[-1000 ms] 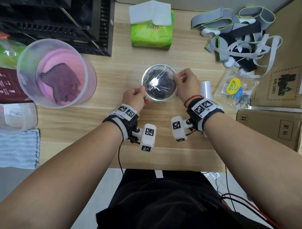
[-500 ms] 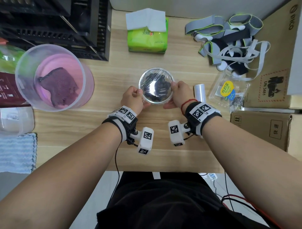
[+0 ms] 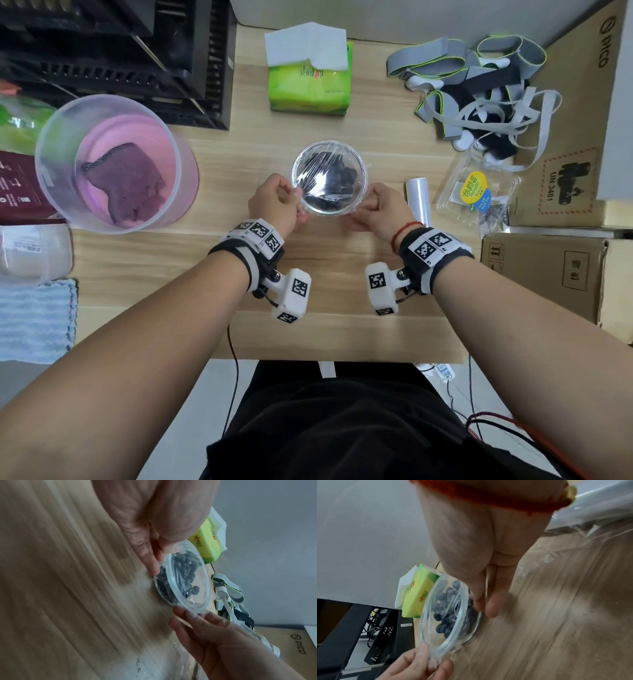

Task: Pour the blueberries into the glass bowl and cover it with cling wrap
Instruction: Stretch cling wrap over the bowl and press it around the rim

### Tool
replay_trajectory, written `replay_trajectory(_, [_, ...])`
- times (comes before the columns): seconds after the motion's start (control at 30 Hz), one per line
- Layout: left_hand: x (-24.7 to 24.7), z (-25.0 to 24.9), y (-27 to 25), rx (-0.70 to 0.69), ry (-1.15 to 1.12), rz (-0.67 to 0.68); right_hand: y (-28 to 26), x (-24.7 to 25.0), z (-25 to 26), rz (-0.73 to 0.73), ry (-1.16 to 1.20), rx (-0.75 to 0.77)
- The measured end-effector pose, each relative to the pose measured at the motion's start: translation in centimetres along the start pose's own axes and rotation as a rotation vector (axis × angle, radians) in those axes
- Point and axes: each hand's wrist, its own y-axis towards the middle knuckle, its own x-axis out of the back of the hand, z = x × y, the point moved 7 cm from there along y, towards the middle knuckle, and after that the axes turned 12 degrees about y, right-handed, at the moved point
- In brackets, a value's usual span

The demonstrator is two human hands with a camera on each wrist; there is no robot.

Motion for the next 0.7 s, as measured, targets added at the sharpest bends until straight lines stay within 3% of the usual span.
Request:
replay_trajectory(0.17, [0.8, -0.8, 0.5, -0.055, 0.049, -0.041, 0.2, 0.8, -0.1, -0.23, 0.017, -0.093])
replay_trajectory(0.3, [0.7, -0.7, 0.7, -0.047, 0.053, -0.046, -0.7, -0.3, 0.1, -0.121, 0.138, -0.209])
replay_trajectory(0.43, [0.7, -0.9, 0.8, -0.046, 0.052, -0.031, -1.1, -1.4, -0.2, 0.045, 0.051, -0.144])
replay_trajectory(0.53, [0.8, -1.3, 0.7, -0.085, 0.086, -0.027, -0.9, -1.4, -0.4, 0.023, 0.029, -0.125])
replay_trajectory(0.7, [0.9, -1.7, 0.8, -0.118, 0.14, -0.035, -0.8, -1.4, -0.2, -0.044, 0.065, -0.221])
